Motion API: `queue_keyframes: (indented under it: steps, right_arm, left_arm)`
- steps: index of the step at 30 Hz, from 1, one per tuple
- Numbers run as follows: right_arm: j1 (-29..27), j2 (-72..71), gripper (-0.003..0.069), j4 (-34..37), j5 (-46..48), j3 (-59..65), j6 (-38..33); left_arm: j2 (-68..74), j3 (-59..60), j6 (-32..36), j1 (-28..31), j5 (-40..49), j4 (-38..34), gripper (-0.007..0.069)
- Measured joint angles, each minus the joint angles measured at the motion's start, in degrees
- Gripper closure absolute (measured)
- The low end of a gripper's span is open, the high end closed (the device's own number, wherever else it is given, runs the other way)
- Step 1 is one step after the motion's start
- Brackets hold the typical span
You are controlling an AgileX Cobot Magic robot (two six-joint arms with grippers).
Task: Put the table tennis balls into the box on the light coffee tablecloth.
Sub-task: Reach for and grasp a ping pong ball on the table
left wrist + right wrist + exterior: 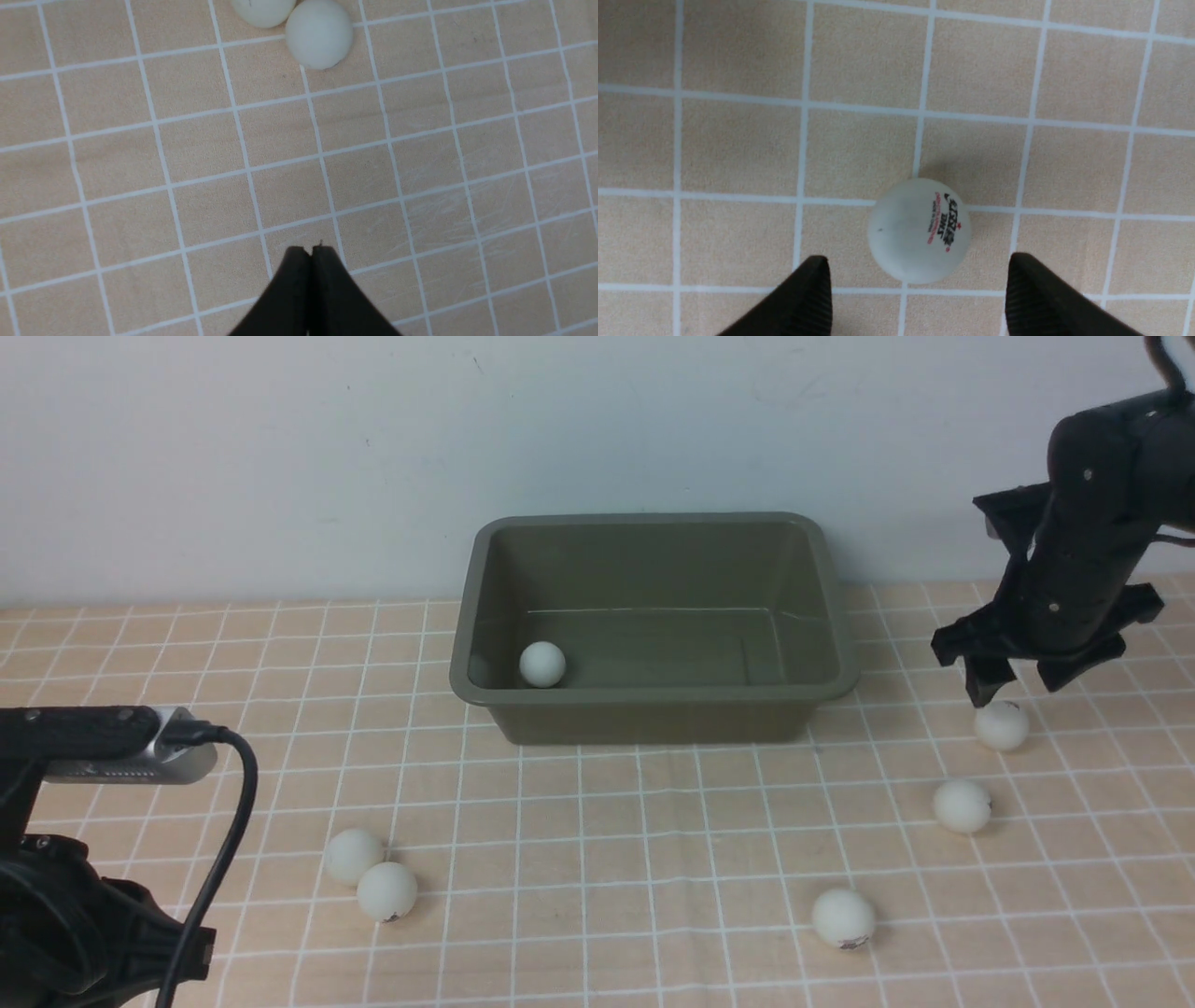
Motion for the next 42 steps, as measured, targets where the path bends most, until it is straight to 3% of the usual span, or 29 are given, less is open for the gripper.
queue_keyframes:
  steps: [6, 13, 28, 35, 42]
  right_arm:
    - [-3.12, 0.0, 0.0201, 2.67, -0.45, 0.0, -0.33]
    - [-4.32, 2.27, 0.0201, 11.27, -1.25, 0.0, -5.48]
    - [-4.32, 6.46, 0.0202, 10.77, -4.23, 0.0, -6.01]
    - [-4.32, 6.95, 0.0292, 10.78, -3.84, -0.34, -6.01]
    - [-4.32, 6.83, 0.0292, 12.31, 0.62, -5.76, -6.49]
  left_arm:
    - [0.0, 0.0, 0.0, 0.0, 0.09, 0.0, 0.0693]
    - [0.0, 0.0, 0.0, 0.0, 0.16, 0.0, 0.0693]
    - [0.0, 0.0, 0.0, 0.0, 0.21, 0.0, 0.0693]
    - [0.0, 0.0, 0.0, 0.0, 0.21, 0.0, 0.0693]
    - [0.0, 0.0, 0.0, 0.0, 0.21, 0.0, 0.0693]
